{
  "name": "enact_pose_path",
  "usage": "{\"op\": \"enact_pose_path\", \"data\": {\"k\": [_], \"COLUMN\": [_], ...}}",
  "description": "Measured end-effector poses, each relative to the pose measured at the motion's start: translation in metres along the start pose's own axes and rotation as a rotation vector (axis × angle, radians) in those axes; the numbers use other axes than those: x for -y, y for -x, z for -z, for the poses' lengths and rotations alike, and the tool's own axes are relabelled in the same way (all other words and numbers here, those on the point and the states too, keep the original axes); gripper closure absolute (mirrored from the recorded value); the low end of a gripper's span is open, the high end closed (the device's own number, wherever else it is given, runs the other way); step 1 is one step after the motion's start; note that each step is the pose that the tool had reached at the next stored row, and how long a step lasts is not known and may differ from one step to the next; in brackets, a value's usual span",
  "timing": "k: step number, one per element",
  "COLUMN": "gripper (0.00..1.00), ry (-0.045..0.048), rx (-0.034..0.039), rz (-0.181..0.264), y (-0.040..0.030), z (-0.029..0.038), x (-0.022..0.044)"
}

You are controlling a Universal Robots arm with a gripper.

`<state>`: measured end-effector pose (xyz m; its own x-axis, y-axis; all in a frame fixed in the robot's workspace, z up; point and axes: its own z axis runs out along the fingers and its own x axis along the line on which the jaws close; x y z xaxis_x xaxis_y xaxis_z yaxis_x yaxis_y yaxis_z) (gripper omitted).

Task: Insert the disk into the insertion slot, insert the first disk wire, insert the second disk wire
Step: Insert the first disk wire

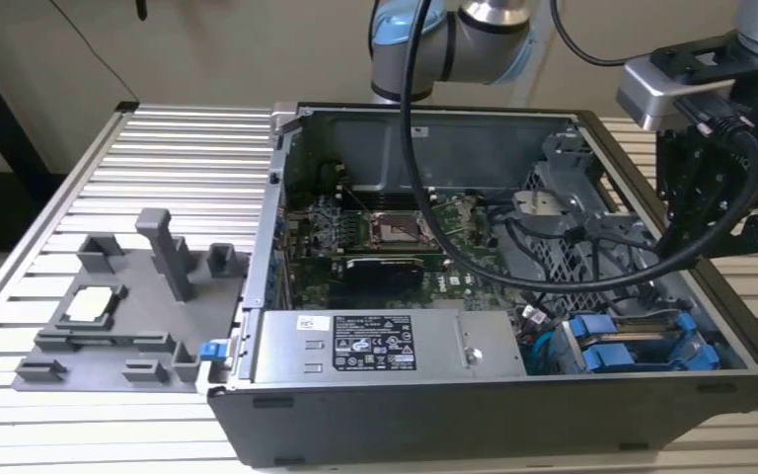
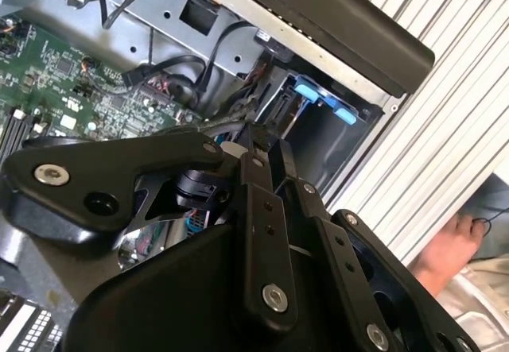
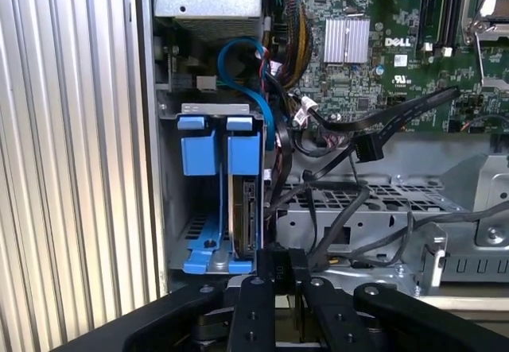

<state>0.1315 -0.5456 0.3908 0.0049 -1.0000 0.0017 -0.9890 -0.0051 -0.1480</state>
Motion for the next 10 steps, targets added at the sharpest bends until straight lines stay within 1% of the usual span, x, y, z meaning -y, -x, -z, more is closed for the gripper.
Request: {"op": "enact_pose_path", "data": {"k": [3,7,8,10], "gripper": [0.81,0.81,0.81,0.81], "ry": [0.0225,0.0544,0.0613,0.0723], "rx": [0.0000,0.0002,0.0003,0.0005], "rz": [0.000,0.000,0.000,0.000], "y": [-0.0011,-0.0034,-0.0037,-0.0042], "z": [-0.0016,-0.0041,-0.0048,-0.0059], "x": [0.0013,0.0047,0.0053,0.0063]}}
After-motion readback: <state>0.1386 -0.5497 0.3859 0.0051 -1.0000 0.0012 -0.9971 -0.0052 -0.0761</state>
